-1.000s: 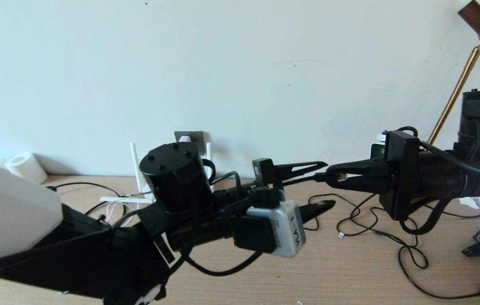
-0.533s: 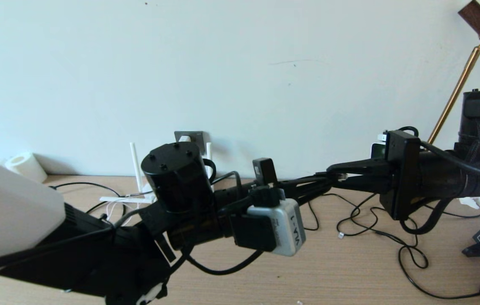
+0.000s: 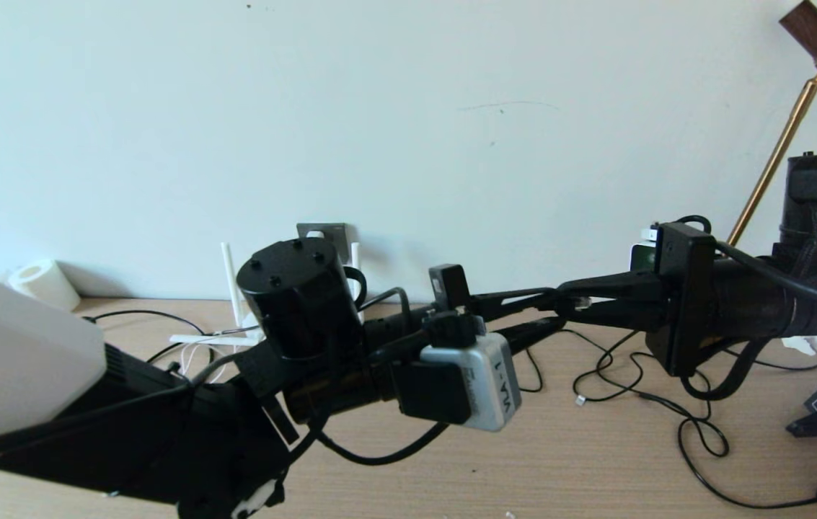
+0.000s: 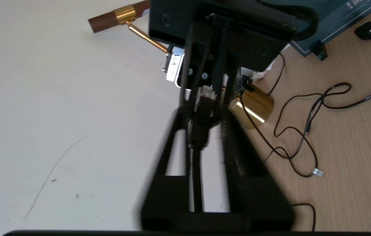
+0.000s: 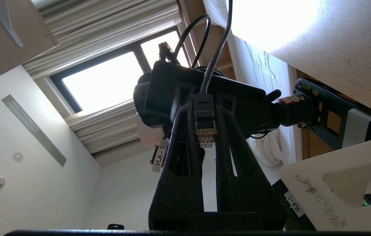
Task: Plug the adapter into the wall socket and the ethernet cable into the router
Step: Hand it to the other hand
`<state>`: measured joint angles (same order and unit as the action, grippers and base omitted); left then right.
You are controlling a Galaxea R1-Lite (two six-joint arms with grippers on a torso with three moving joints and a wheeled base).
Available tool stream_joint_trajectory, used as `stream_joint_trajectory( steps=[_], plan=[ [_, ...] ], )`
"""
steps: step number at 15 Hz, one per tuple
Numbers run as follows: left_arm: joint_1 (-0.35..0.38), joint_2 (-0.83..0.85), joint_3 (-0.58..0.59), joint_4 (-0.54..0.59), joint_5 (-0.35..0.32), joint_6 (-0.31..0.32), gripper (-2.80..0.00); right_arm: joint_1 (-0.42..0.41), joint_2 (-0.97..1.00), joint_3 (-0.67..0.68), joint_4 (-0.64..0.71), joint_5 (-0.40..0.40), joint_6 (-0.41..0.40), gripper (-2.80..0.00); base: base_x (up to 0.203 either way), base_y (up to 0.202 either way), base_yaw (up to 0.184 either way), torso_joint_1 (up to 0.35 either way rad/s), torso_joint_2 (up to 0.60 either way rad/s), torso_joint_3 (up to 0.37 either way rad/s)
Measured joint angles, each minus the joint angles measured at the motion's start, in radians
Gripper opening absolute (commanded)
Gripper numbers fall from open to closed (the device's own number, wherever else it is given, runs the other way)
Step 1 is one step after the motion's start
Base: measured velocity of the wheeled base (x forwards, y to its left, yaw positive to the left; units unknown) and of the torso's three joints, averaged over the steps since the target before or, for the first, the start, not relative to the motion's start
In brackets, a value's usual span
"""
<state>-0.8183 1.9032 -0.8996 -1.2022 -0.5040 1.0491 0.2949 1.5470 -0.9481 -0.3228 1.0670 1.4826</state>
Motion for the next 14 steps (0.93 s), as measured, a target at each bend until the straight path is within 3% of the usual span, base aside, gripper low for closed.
stream_joint_trajectory(
  steps=[14],
  plan=[
    [-0.007,-0.015,-0.012,-0.001,0.035,-0.006,0.0,-0.002,-0.03,0.013,0.002,0.003,0.0,-2.8,0.0,0.0,0.0,0.0,0.0,0.0]
  ],
)
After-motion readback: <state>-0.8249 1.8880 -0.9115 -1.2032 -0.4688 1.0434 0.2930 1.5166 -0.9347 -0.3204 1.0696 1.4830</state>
